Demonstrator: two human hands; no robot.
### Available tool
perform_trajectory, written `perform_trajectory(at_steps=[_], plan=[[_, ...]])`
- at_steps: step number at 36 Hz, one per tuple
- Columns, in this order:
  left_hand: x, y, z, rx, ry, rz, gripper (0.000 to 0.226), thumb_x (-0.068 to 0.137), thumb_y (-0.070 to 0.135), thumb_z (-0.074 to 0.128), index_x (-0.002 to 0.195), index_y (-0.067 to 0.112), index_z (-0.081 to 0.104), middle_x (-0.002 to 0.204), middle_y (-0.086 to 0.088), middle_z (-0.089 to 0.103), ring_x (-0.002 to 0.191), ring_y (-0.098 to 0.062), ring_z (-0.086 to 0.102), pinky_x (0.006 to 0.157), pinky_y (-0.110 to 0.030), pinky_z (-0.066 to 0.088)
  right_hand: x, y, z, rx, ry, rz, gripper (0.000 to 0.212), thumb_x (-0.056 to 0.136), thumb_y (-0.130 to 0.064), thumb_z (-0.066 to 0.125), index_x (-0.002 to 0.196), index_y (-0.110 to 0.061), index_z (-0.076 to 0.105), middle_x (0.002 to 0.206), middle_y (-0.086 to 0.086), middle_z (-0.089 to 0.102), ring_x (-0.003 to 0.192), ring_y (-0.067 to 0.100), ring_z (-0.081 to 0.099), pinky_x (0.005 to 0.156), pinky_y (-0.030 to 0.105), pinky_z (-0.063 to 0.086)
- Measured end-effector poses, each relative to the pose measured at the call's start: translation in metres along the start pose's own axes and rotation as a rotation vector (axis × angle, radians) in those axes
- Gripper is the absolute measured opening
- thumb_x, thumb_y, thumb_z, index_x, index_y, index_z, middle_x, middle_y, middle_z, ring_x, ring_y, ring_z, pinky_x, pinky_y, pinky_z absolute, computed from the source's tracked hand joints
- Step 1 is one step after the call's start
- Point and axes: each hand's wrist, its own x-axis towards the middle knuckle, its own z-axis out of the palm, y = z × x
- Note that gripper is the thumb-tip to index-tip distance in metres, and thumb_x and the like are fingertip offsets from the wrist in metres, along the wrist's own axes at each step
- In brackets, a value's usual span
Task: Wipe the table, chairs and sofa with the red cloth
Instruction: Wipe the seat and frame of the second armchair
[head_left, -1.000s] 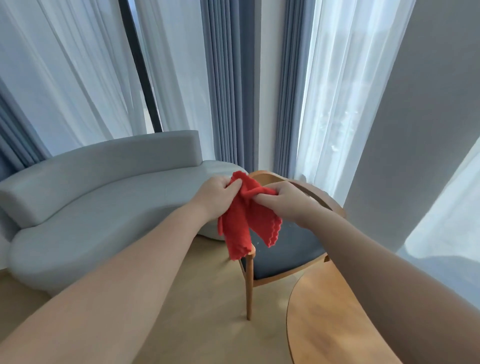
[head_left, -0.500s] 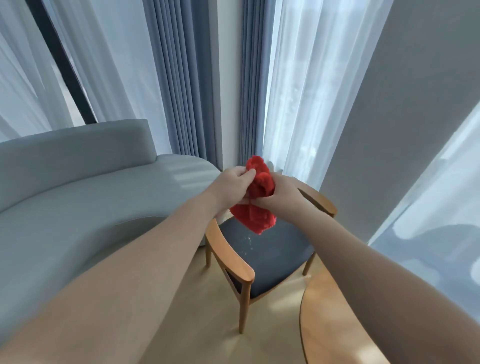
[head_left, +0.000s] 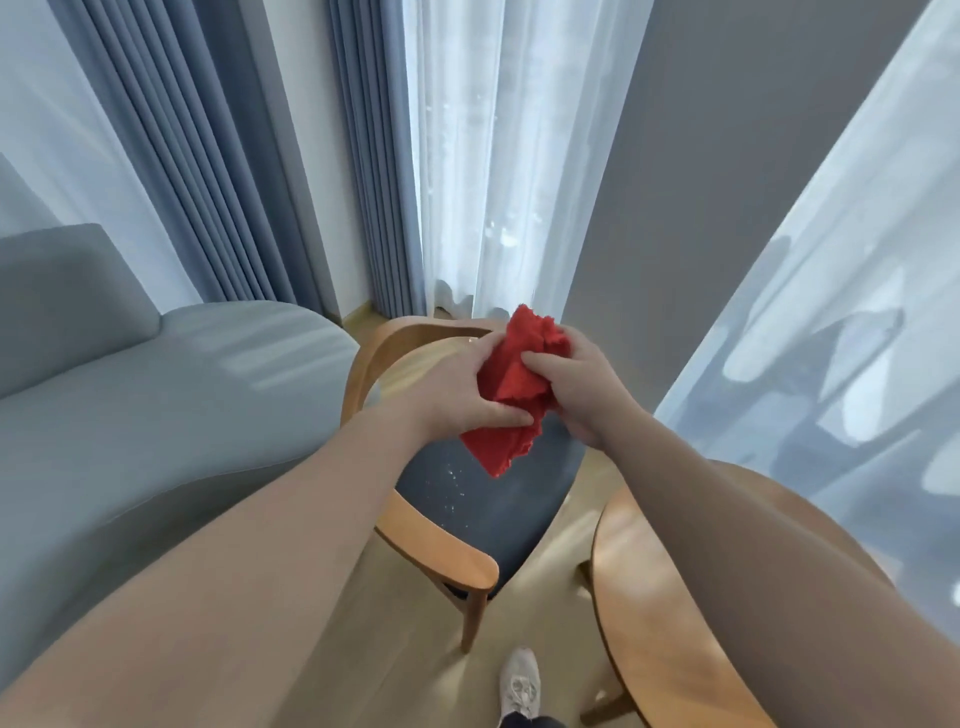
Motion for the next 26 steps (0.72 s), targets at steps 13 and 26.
perform_trajectory(at_steps=[13, 26], plan=[[0.110, -0.049, -0.030, 0.050, 0.132, -0.093, 0.054, 0.073, 0.024, 0.080, 0.113, 0.042, 0.048, 0.107, 0.014, 0.063, 0.097, -0.002, 0.061, 0.089, -0.026, 0.050, 0.144, 0.033, -0.003, 0.120, -0.079, 0.112, 0.035, 0.090, -0.001, 0.058, 0.120, -0.018, 0.054, 0.114, 0.013, 0.063, 0.097, 0.025, 0.065, 0.080, 0.037, 0.054], [0.207, -0.183, -0.007, 0.333, 0.018, -0.418, 0.045, 0.089, 0.017, 0.059, 0.133, 0.021, 0.049, 0.124, 0.004, 0.053, 0.113, -0.013, 0.050, 0.097, -0.025, 0.040, 0.266, 0.170, -0.075, -0.273, 0.010, 0.354, 0.050, 0.065, 0.000, 0.062, 0.111, -0.018, 0.060, 0.091, 0.003, 0.066, 0.086, 0.024, 0.066, 0.068, 0.032, 0.055]])
